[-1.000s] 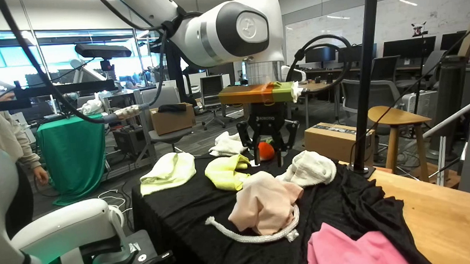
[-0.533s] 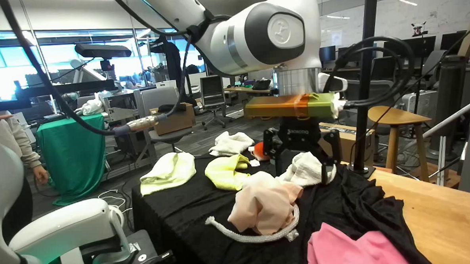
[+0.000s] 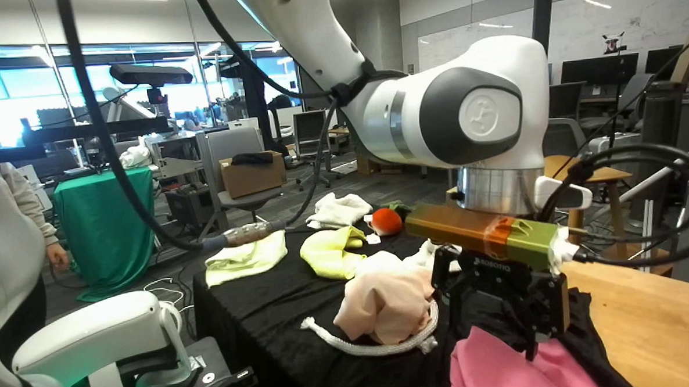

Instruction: Put the things on one heap

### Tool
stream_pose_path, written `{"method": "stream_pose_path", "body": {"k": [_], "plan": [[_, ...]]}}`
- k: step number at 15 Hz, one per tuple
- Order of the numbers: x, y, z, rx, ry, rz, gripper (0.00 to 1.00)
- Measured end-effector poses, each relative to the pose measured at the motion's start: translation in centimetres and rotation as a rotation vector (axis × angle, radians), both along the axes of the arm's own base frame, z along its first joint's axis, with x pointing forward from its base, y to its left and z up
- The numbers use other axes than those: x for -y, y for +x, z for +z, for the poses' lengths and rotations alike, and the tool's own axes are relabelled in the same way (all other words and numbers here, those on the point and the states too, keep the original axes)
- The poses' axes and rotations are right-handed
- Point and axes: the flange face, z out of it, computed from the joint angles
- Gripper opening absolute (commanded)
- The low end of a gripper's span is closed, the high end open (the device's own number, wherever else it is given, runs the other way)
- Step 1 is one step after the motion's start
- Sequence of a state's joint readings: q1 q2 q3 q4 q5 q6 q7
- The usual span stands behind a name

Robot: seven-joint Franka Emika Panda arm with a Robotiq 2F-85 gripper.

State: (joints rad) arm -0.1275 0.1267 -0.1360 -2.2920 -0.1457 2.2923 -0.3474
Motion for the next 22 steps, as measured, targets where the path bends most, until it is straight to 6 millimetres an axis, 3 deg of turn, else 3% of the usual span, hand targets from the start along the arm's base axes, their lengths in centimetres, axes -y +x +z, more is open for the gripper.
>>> {"method": "stream_pose_path", "body": {"k": [8,10,19,22], "plan": [[3.1,0.9,-4.6,-0.037,-0.027,-0.135,1.00],[3.5,0.9,-5.1,-0.043,-0.033,-0.159,0.74],[4.0,1.2,-5.1,-0.040,-0.045,-0.205,0.04],[4.0,1.2,-5.0,-0.041,-0.044,-0.202,0.00]]}}
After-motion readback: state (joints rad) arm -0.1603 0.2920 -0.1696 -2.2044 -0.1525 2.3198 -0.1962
